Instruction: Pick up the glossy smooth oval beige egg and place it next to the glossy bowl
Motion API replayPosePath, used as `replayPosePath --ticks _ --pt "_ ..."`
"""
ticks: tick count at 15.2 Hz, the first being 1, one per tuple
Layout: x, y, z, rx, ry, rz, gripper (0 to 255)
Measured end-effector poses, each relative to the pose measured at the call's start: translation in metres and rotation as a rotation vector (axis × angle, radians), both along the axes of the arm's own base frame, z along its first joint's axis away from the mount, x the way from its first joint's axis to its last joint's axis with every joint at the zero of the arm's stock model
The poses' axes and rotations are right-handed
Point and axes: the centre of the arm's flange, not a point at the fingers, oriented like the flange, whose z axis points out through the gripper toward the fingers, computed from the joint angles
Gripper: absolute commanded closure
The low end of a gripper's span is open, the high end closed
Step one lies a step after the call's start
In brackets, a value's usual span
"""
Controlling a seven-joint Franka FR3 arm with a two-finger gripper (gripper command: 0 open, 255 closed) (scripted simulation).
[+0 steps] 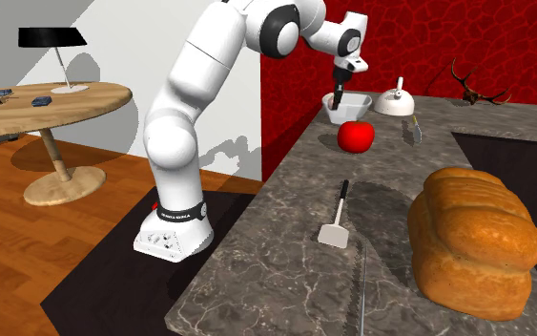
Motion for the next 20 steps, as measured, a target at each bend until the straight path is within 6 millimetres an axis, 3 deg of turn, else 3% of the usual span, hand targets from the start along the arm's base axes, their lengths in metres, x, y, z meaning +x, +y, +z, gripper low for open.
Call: replayPosePath --ticks 11,17,18,20 --pt "-0.002 -0.004 -0.066 -0.012 0.015 0.002 255" --pt "-0.001 -0.002 -0.07 -0.013 0.017 0.004 255" --pt "-0.001 -0.002 -0.07 -0.013 0.017 0.004 0" --pt "0.001 -0.004 -0.073 -0.017 0.02 0.002 0"
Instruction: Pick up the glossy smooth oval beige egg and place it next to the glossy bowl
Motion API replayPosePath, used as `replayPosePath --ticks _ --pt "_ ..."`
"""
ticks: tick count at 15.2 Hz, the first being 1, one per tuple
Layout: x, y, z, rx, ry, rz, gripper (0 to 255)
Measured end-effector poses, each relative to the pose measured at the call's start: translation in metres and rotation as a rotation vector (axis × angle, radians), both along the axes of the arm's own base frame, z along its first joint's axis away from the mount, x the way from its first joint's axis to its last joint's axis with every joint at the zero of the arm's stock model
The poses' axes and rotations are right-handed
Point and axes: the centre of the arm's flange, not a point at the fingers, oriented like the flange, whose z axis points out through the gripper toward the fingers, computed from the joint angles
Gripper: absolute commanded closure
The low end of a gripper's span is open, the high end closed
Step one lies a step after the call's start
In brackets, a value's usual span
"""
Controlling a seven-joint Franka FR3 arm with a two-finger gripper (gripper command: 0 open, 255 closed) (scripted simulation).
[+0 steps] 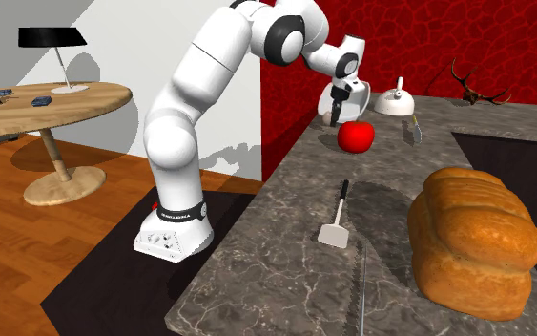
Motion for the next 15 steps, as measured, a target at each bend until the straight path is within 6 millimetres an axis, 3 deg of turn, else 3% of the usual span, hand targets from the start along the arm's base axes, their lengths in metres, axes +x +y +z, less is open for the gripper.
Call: replayPosePath --ticks 4,9,15 --pt "0.0 -0.001 -0.001 -0.002 0.001 -0.001 0" --pt "0.005 -0.008 0.041 -0.001 0.0 -0.001 0" --pt "0.005 -0.01 0.047 -0.001 0.001 -0.001 0"
